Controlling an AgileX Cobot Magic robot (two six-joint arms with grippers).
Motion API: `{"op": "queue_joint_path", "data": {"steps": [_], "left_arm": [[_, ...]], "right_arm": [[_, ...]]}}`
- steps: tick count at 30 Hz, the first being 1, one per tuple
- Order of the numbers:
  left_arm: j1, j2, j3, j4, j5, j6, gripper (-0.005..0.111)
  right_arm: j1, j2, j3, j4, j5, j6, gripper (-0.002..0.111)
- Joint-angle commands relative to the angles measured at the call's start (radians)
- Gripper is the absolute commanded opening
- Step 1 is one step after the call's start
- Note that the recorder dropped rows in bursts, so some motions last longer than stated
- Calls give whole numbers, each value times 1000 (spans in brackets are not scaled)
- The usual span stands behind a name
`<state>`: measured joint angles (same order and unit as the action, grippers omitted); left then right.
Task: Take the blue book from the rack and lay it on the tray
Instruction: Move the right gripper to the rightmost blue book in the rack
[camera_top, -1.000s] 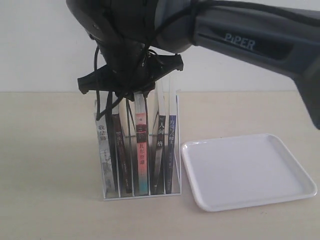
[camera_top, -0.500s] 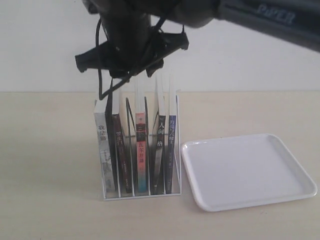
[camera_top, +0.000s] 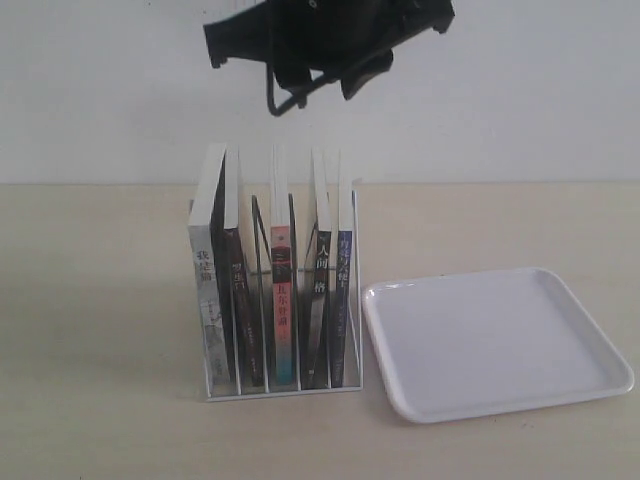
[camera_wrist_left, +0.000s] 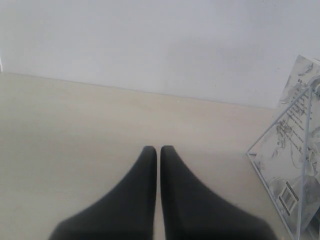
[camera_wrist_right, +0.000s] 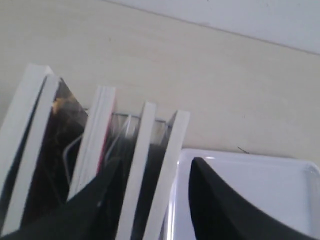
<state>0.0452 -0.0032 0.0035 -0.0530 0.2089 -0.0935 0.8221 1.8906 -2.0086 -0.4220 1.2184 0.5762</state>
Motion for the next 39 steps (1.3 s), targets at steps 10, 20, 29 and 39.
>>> {"op": "queue_joint_path", "data": {"steps": [10,20,29,39], "left_arm": [[3,3,-4,-10,-9,-10,4],[3,3,-4,-10,-9,-10,4],[3,3,-4,-10,-9,-10,4],[3,3,-4,-10,-9,-10,4]], "right_arm": [[-46,-5,115,25,-45,0,40],[-69,8,185,60,-124,26,40],[-78,26,185,55,-138,17,40],[-103,29,185,74,-115,-6,40]]}}
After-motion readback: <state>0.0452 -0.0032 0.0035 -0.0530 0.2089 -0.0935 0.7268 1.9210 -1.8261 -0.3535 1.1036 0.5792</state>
